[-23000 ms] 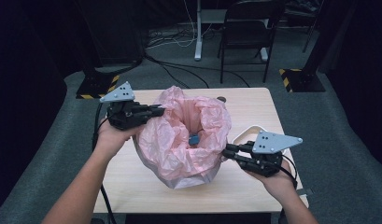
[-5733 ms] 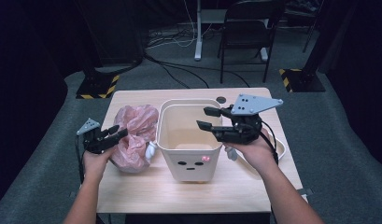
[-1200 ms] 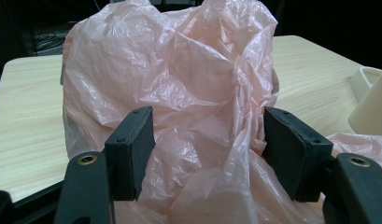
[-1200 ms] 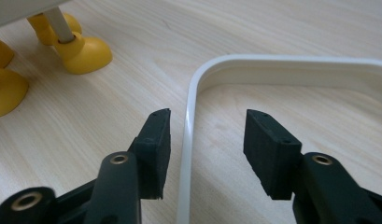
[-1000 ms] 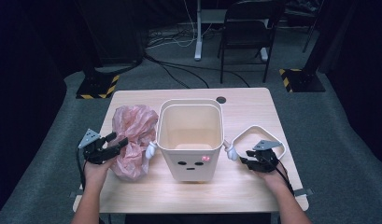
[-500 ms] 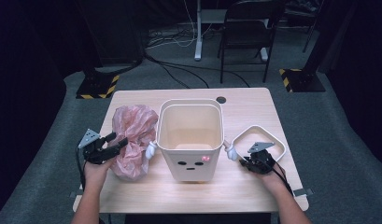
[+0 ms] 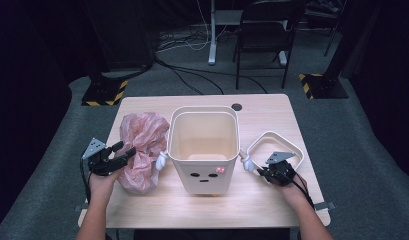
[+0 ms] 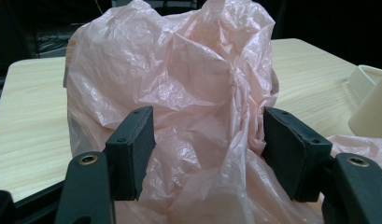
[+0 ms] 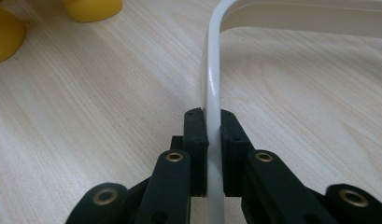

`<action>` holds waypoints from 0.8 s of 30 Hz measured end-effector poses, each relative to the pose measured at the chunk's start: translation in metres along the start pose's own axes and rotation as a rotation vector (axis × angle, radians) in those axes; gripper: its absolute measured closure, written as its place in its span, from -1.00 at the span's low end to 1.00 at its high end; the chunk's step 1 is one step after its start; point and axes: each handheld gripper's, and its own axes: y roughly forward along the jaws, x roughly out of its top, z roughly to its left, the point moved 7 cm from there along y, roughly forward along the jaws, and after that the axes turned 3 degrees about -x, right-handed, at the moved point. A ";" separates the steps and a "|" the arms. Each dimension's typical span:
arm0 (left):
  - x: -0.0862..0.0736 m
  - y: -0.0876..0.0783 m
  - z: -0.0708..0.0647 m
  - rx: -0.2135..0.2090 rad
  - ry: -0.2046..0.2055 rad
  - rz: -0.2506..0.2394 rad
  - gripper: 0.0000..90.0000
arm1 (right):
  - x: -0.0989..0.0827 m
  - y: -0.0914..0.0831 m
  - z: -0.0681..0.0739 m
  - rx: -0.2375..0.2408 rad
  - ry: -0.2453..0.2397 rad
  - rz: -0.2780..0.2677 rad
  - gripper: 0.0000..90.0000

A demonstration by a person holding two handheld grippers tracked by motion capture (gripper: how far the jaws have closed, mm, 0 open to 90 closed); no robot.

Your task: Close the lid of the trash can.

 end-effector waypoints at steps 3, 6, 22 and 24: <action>0.002 -0.001 -0.001 -0.006 0.004 -0.002 -0.21 | 0.001 -0.003 0.000 -0.002 -0.007 -0.008 0.86; 0.003 -0.001 -0.003 -0.019 0.005 -0.003 -0.23 | 0.002 -0.006 0.000 -0.003 -0.008 -0.015 0.86; 0.017 -0.007 -0.014 -0.041 0.039 -0.019 -0.34 | 0.008 -0.020 0.004 0.005 -0.018 -0.035 0.86; 0.017 -0.008 -0.013 -0.044 0.039 -0.017 -0.34 | 0.009 -0.022 0.005 0.008 -0.020 -0.042 0.86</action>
